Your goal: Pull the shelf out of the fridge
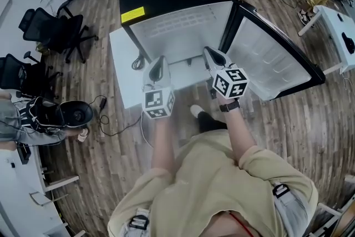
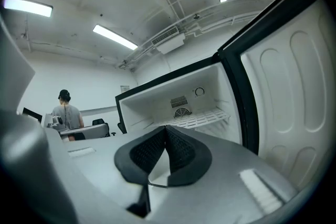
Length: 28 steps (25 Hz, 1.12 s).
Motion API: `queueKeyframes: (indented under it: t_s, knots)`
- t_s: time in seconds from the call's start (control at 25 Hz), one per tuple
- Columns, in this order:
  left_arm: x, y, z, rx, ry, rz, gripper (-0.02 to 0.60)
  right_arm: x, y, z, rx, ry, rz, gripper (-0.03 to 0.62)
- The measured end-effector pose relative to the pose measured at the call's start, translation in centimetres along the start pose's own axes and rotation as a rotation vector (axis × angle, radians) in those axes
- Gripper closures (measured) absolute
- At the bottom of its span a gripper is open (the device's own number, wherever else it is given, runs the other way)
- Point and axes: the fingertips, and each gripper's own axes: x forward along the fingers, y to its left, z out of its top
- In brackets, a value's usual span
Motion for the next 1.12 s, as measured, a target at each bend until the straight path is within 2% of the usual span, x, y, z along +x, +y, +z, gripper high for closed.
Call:
queueKeyframes:
  t_s: [0.2, 0.32, 0.48, 0.56, 0.76, 0.92, 1.04, 1.12]
  knots:
    - [1.9, 0.6, 0.0, -0.001, -0.002, -0.002, 0.581, 2.7, -1.5, -0.6, -0.02, 0.032, -0.039, 0.588]
    - [2.8, 0.6, -0.5, 0.001, 0.007, -0.005, 0.581, 3.8, -2.1, -1.4, -0.024, 0.051, -0.052, 0.558]
    - [3.7, 1.2, -0.7, 0.008, 0.014, 0.001, 0.581, 5.5, -2.5, -2.2, 0.007, 0.071, -0.05, 0.457]
    - [4.0, 1.6, -0.8, 0.012, 0.019, 0.005, 0.581, 6.1, -2.8, -2.6, 0.042, 0.073, -0.056, 0.427]
    - [4.8, 2.5, -1.5, 0.01, 0.038, 0.023, 0.581, 7.6, -3.8, -3.5, 0.103, 0.079, -0.071, 0.287]
    - [5.4, 2.8, -1.9, 0.012, 0.051, 0.035, 0.581, 8.4, -4.4, -3.9, 0.168, 0.049, -0.056, 0.275]
    - [5.8, 2.9, -1.8, 0.019, 0.053, 0.042, 0.581, 9.1, -4.6, -4.1, 0.212, 0.037, -0.043, 0.231]
    - [6.1, 3.0, -1.8, 0.021, 0.059, 0.046, 0.58, 9.6, -4.6, -3.9, 0.237, 0.01, -0.029, 0.173]
